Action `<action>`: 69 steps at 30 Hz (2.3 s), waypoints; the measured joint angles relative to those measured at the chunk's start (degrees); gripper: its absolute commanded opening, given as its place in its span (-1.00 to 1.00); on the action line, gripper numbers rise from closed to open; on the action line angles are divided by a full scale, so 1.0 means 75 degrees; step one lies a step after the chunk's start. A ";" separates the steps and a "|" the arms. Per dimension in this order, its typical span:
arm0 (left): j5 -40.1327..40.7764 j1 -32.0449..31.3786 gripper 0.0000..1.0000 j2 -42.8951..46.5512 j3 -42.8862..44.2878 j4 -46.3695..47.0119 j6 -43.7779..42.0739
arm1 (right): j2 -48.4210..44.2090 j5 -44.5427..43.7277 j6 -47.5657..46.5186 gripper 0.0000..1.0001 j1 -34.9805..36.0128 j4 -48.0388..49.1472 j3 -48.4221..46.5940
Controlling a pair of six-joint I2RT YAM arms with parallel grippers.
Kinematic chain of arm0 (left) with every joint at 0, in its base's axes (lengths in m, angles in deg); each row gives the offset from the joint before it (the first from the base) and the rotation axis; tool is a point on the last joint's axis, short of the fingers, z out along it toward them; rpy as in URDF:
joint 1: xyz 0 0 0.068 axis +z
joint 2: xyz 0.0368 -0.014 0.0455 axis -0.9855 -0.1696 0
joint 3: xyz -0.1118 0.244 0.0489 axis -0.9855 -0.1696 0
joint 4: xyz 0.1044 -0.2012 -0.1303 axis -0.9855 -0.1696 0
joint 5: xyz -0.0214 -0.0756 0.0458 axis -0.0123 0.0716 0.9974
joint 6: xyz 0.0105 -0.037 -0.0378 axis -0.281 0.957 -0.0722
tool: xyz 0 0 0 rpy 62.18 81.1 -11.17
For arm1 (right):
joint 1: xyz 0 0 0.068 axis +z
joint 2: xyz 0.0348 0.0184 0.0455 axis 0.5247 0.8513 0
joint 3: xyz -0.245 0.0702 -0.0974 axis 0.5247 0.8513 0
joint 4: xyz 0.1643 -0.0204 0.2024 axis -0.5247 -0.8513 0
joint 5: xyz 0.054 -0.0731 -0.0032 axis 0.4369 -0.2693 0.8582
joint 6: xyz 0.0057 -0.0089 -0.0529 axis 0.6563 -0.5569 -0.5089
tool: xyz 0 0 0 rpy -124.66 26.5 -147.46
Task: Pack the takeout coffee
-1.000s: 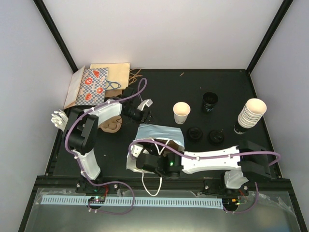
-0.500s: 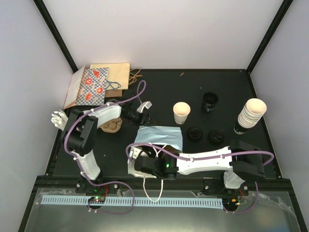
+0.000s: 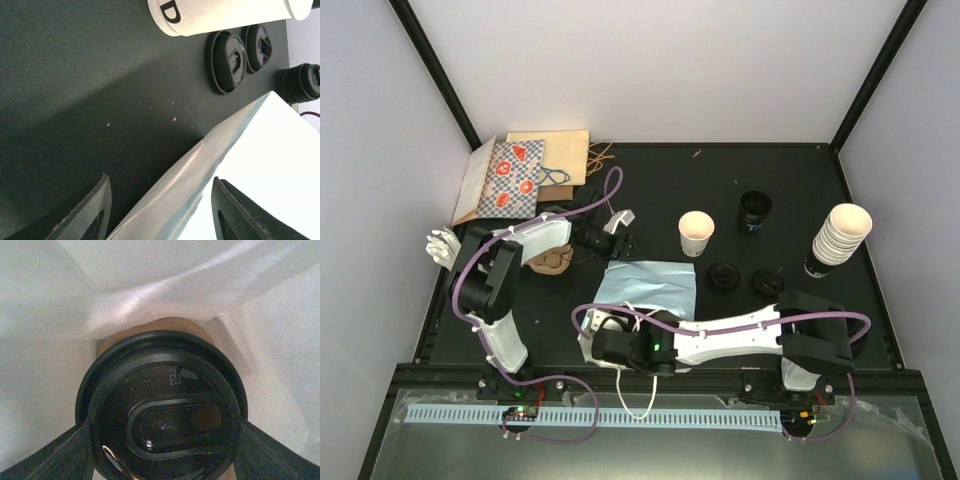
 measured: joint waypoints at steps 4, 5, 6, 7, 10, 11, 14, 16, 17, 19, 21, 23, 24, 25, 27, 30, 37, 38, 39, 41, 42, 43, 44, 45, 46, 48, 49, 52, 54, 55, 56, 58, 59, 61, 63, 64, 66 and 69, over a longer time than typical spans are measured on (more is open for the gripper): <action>0.0020 0.0000 0.12 0.0026 0.0000 0.0044 0.0000 | 0.0213 -0.0184 0.0006 -0.42 0.0017 -0.0169 -0.0195; 0.0032 0.0000 0.12 0.0029 0.0000 0.0052 0.0000 | 0.0280 -0.0230 0.0009 -0.42 0.0023 -0.0227 -0.0262; 0.0044 0.0000 0.11 0.0029 0.0000 0.0055 0.0003 | 0.0341 -0.0262 0.0017 -0.42 0.0026 -0.0283 -0.0323; 0.0052 0.0000 0.11 0.0029 0.0000 0.0055 0.0015 | 0.0425 -0.0309 0.0020 -0.42 0.0032 -0.0361 -0.0420; 0.0079 0.0000 0.10 0.0029 0.0000 0.0070 0.0032 | 0.0629 -0.0423 0.0023 -0.42 0.0035 -0.0522 -0.0635; 0.0087 0.0000 0.10 0.0029 0.0000 0.0079 0.0032 | 0.0673 -0.0455 0.0020 -0.42 0.0038 -0.0554 -0.0673; 0.0093 0.0000 0.10 0.0029 0.0000 0.0082 0.0035 | 0.0699 -0.0469 0.0012 -0.42 0.0041 -0.0618 -0.0720; 0.0093 0.0000 0.09 0.0029 0.0000 0.0082 0.0038 | 0.0734 -0.0487 0.0000 -0.42 0.0041 -0.0662 -0.0761; 0.0093 0.0000 0.09 0.0029 0.0000 0.0082 0.0044 | 0.0755 -0.0498 -0.0009 -0.42 0.0041 -0.0676 -0.0778; 0.0093 -0.0003 0.07 0.0029 0.0003 0.0085 0.0052 | 0.0801 -0.0530 -0.0026 -0.42 0.0047 -0.0717 -0.0825; 0.0093 -0.0012 0.06 0.0029 0.0003 0.0085 0.0073 | 0.0848 -0.0557 -0.0058 -0.42 0.0047 -0.0775 -0.0889; 0.0099 -0.0029 0.05 0.0029 0.0009 0.0085 0.0093 | 0.0906 -0.0580 -0.0096 -0.42 0.0047 -0.0854 -0.0959; 0.0102 -0.0038 0.05 0.0029 0.0015 0.0087 0.0102 | 0.0950 -0.0603 -0.0111 -0.42 0.0052 -0.0909 -0.1014; 0.0105 -0.0044 0.05 0.0029 0.0020 0.0090 0.0108 | 0.0982 -0.0618 -0.0128 -0.42 0.0058 -0.0933 -0.1049; 0.0108 -0.0050 0.05 0.0029 0.0020 0.0087 0.0117 | 0.1005 -0.0629 -0.0146 -0.42 0.0064 -0.0947 -0.1067; 0.0134 -0.0070 0.05 0.0029 0.0041 0.0076 0.0131 | 0.0924 -0.0542 -0.0149 -0.42 0.0050 -0.0953 -0.1032; 0.0291 -0.0213 0.05 0.0029 0.0050 -0.0026 0.0172 | 0.0291 0.0291 -0.0146 -0.42 -0.0184 -0.0947 -0.0764; 0.0332 -0.0219 0.05 0.0029 0.0050 -0.0032 0.0178 | 0.0248 0.0393 -0.0143 -0.42 -0.0227 -0.0947 -0.0764; 0.0358 -0.0221 0.05 0.0029 0.0050 -0.0032 0.0178 | 0.0201 0.0510 -0.0143 -0.42 -0.0277 -0.0950 -0.0764; 0.0417 -0.0233 0.05 0.0029 0.0050 -0.0032 0.0181 | 0.0117 0.0705 -0.0143 -0.42 -0.0364 -0.0953 -0.0764; 0.0440 -0.0236 0.05 0.0029 0.0050 -0.0032 0.0184 | 0.0085 0.0775 -0.0140 -0.42 -0.0396 -0.0956 -0.0764; 0.0458 -0.0239 0.05 0.0029 0.0050 -0.0038 0.0187 | 0.0058 0.0851 -0.0140 -0.42 -0.0425 -0.0962 -0.0764; 0.0478 -0.0242 0.05 0.0029 0.0050 -0.0038 0.0189 | 0.0047 0.0927 -0.0140 -0.42 -0.0452 -0.0965 -0.0764; 0.0504 -0.0245 0.05 0.0029 0.0050 -0.0035 0.0192 | 0.0047 0.0962 -0.0134 -0.42 -0.0469 -0.0965 -0.0764; 0.0519 -0.0248 0.05 0.0026 0.0050 -0.0038 0.0192 | 0.0047 0.0982 -0.0134 -0.42 -0.0481 -0.0965 -0.0764; 0.0545 -0.0251 0.05 0.0029 0.0050 -0.0038 0.0198 | 0.0047 0.1000 -0.0134 -0.42 -0.0493 -0.0962 -0.0764; 0.0551 -0.0254 0.05 0.0029 0.0050 -0.0038 0.0198 | 0.0047 0.1000 -0.0134 -0.42 -0.0493 -0.0965 -0.0764; 0.0565 -0.0259 0.05 0.0029 0.0050 -0.0038 0.0198 | 0.0073 0.0997 -0.0131 -0.42 -0.0498 -0.0965 -0.0772; 0.0580 -0.0265 0.05 0.0029 0.0050 -0.0038 0.0201 | 0.0090 0.0991 -0.0125 -0.42 -0.0498 -0.0973 -0.0787; 0.0586 -0.0265 0.05 0.0029 0.0050 -0.0038 0.0201 | 0.0105 0.0991 -0.0122 -0.42 -0.0498 -0.0982 -0.0801; 0.0589 -0.0265 0.05 0.0029 0.0050 -0.0038 0.0198 | 0.0117 0.0988 -0.0117 -0.42 -0.0498 -0.0994 -0.0816; 0.0595 -0.0265 0.08 0.0029 0.0050 -0.0035 0.0201 | 0.0122 0.1003 -0.0102 -0.42 -0.0504 -0.1029 -0.0836; 0.0609 -0.0268 0.10 0.0029 0.0050 -0.0035 0.0204 | 0.0119 0.1026 -0.0093 -0.42 -0.0519 -0.1046 -0.0851; 0.0629 -0.0280 0.17 0.0029 0.0050 -0.0035 0.0230 | 0.0108 0.1105 -0.0090 -0.42 -0.0568 -0.1090 -0.0889; 0.0647 -0.0294 0.24 0.0029 0.0050 -0.0035 0.0254 | 0.0070 0.1224 -0.0093 -0.42 -0.0632 -0.1142 -0.0915; 0.0656 -0.0297 0.28 0.0029 0.0050 -0.0035 0.0268 | 0.0038 0.1309 -0.0093 -0.42 -0.0685 -0.1172 -0.0930; 0.0691 -0.0300 0.35 0.0041 0.0050 -0.0044 0.0306 | -0.0015 0.1480 -0.0096 -0.42 -0.0769 -0.1209 -0.0950; 0.0836 -0.0300 0.44 0.0172 0.0050 -0.0122 0.0347 | -0.0122 0.1781 -0.0099 -0.42 -0.0895 -0.1218 -0.0979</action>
